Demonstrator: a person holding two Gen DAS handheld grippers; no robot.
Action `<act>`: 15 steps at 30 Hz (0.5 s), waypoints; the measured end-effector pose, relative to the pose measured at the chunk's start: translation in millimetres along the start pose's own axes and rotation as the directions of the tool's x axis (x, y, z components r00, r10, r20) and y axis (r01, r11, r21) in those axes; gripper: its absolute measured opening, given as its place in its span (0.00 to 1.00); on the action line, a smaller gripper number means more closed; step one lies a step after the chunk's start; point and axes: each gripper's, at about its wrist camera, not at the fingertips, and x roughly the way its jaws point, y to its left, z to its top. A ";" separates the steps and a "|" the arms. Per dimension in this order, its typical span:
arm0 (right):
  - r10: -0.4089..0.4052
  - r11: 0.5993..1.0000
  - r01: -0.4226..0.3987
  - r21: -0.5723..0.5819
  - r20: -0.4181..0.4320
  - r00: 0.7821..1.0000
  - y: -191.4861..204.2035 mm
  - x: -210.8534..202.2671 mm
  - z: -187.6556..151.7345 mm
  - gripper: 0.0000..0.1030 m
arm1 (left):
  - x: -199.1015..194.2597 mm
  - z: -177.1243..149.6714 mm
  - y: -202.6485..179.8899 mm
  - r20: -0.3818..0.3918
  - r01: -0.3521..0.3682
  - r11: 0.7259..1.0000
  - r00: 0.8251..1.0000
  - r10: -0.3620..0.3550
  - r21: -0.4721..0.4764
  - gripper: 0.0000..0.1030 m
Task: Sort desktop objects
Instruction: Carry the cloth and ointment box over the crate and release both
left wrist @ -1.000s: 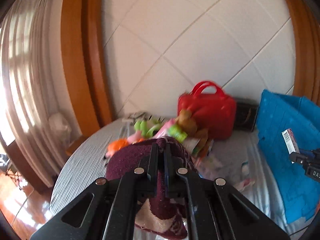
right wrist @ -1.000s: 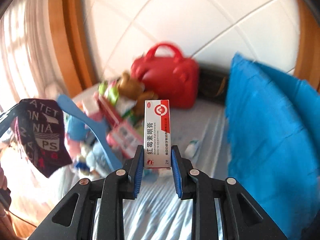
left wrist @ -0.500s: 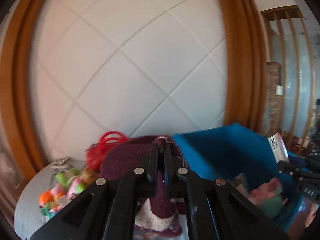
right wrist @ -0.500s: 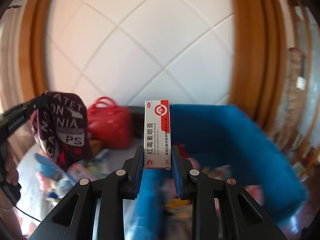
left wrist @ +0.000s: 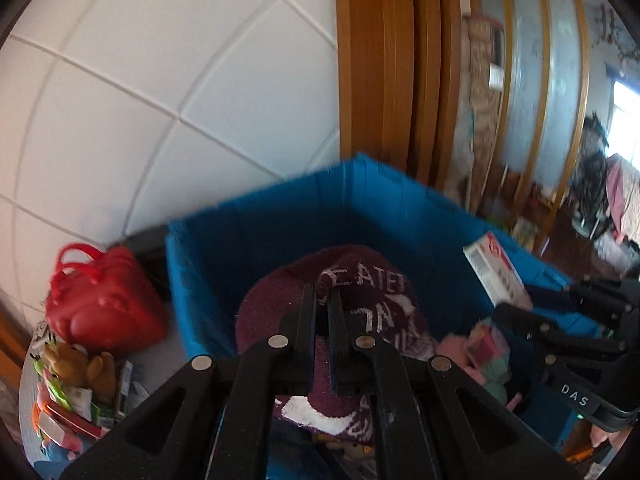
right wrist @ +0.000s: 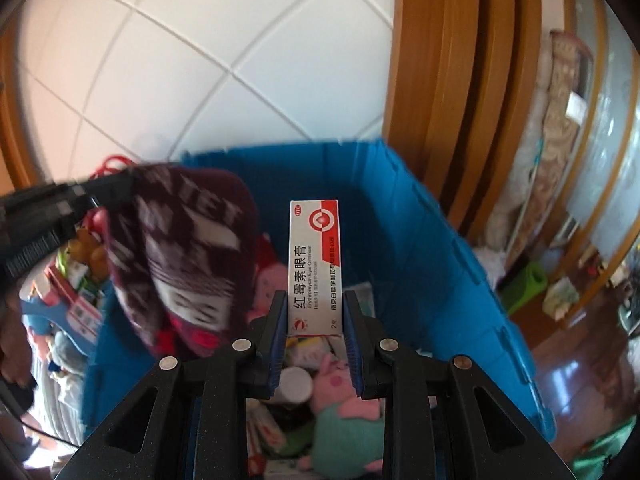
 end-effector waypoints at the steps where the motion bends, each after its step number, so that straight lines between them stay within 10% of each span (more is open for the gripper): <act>1: -0.007 1.000 0.007 -0.007 -0.024 1.000 -3.0 12.1 1.8 0.25 | 9.5 -0.3 -2.8 -0.025 -0.001 1.000 1.000 0.001 0.000 0.04; 15: -0.035 0.998 0.028 -0.053 -0.135 0.990 -27.9 85.1 8.6 0.25 | 75.8 -19.8 -34.1 -0.232 -0.050 0.998 0.971 0.059 0.045 0.16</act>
